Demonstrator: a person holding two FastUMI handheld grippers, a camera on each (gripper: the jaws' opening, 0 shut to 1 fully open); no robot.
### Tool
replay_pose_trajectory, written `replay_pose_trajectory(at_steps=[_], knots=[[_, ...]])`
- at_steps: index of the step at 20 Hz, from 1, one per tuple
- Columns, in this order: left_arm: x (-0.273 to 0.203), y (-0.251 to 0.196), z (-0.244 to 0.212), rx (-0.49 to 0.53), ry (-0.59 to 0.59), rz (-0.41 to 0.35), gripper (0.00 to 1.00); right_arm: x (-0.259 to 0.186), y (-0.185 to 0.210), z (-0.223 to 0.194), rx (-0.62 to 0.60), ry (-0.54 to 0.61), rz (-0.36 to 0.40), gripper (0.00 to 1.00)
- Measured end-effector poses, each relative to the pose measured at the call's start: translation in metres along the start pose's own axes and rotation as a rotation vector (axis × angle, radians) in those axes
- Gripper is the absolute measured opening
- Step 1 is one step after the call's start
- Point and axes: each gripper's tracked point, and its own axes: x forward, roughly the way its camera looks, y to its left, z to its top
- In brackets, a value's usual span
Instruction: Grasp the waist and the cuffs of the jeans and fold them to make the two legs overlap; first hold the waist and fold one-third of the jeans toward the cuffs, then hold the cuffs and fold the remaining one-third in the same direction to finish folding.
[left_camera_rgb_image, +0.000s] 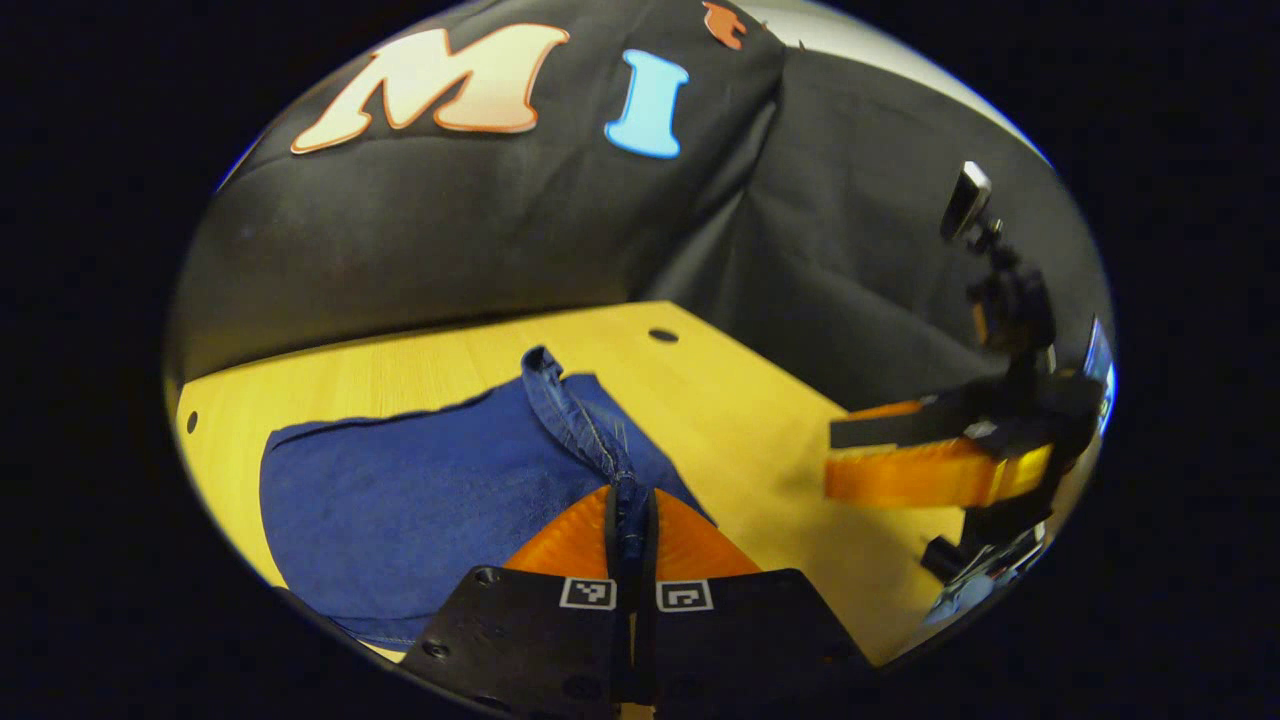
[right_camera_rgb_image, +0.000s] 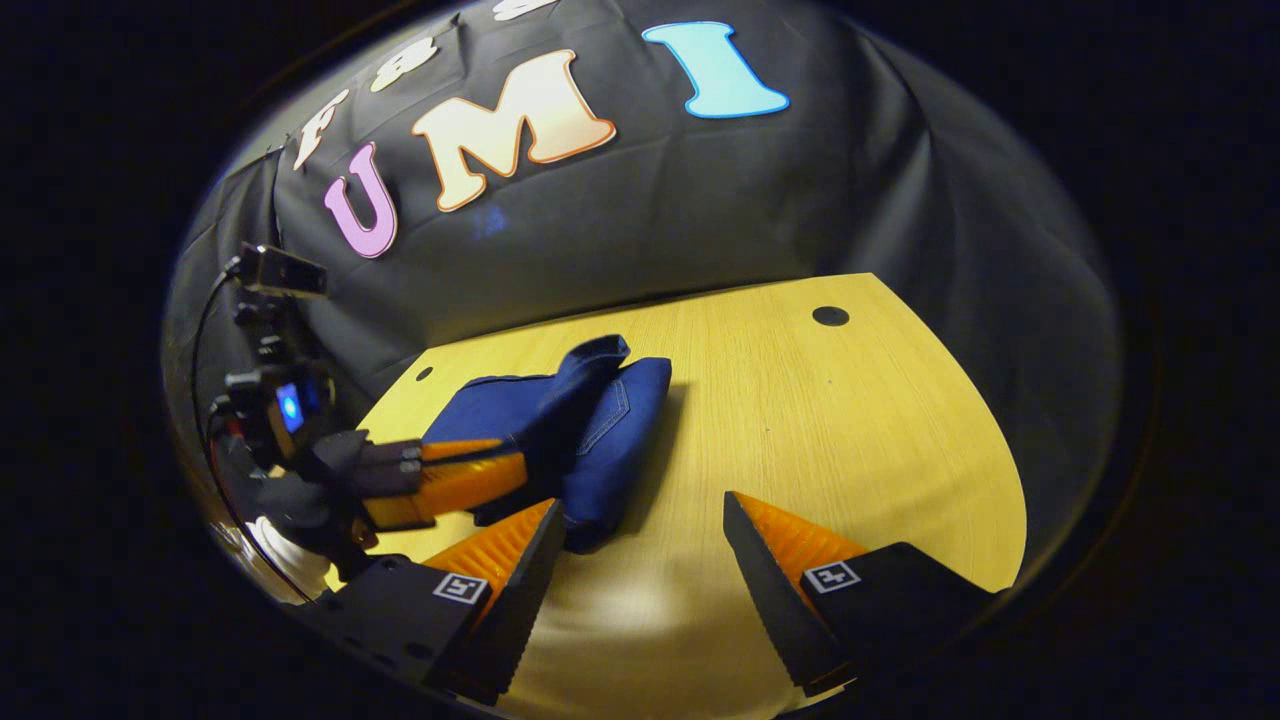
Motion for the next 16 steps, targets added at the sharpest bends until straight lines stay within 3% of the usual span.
replay_pose_trajectory(at_steps=[1, 2, 3, 4, 6, 7, 8, 11, 14, 16], knots=[[0.001, -0.001, 0.000, -0.001, -0.010, 0.023, 0.05, -0.004, 0.000, -0.001, -0.012, -0.005, -0.003, 0.99], [0.001, -0.004, 0.004, -0.021, -0.034, 0.027, 0.07, -0.008, -0.001, -0.001, -0.022, -0.009, -0.008, 0.94], [-0.003, -0.008, 0.009, -0.045, -0.051, 0.037, 0.18, -0.013, 0.000, -0.001, -0.027, -0.011, -0.011, 0.94], [-0.013, -0.008, 0.013, -0.063, -0.058, 0.051, 0.21, -0.017, 0.003, 0.000, -0.027, -0.017, -0.015, 0.98], [-0.039, 0.004, 0.020, -0.095, -0.096, 0.131, 0.69, -0.027, 0.014, 0.002, -0.028, -0.038, -0.017, 0.98], [-0.056, 0.011, 0.025, -0.112, -0.118, 0.168, 0.93, -0.031, 0.022, 0.003, -0.025, -0.052, -0.018, 0.94], [-0.076, 0.018, 0.029, -0.134, -0.137, 0.203, 0.96, -0.035, 0.031, 0.006, -0.020, -0.068, -0.015, 0.98], [-0.136, 0.051, 0.035, -0.208, -0.200, 0.304, 0.93, -0.044, 0.070, 0.013, 0.000, -0.129, 0.003, 0.98], [-0.189, 0.087, 0.025, -0.197, -0.211, 0.408, 0.92, -0.051, 0.107, 0.016, 0.014, -0.171, 0.022, 0.98], [-0.214, 0.103, 0.018, -0.182, -0.208, 0.437, 0.93, -0.057, 0.125, 0.020, 0.007, -0.197, 0.021, 0.99]])
